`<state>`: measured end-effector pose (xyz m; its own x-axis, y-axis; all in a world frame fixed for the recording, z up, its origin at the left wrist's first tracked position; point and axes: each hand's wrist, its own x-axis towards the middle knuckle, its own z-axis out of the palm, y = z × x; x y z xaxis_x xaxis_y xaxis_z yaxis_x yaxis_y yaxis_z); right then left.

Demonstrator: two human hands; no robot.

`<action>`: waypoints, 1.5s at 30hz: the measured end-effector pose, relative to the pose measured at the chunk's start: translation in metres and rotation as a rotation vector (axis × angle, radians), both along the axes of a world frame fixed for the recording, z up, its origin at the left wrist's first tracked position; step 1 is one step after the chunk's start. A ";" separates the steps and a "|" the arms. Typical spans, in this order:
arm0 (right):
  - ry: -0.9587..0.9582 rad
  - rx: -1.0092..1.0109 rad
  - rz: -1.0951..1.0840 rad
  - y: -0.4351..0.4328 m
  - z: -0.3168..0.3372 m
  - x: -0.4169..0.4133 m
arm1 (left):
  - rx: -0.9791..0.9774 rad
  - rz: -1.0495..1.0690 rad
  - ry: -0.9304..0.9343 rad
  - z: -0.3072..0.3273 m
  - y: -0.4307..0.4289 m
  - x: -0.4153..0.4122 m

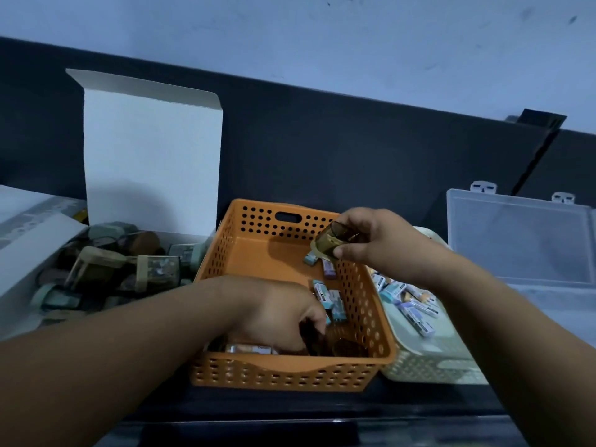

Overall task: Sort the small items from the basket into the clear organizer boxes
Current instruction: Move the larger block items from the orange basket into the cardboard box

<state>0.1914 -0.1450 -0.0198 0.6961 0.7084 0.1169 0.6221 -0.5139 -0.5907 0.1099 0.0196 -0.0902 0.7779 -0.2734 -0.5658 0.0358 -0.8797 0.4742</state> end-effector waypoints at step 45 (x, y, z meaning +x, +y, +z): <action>-0.284 -0.718 0.531 0.203 -0.024 -0.111 | 0.121 0.841 -0.732 0.034 0.197 -0.153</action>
<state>0.0802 0.0583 -0.0435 0.2731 0.8937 -0.3560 0.9522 -0.3037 -0.0317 -0.0434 0.2169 -0.0562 0.8453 0.5215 0.1161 0.3881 -0.7487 0.5374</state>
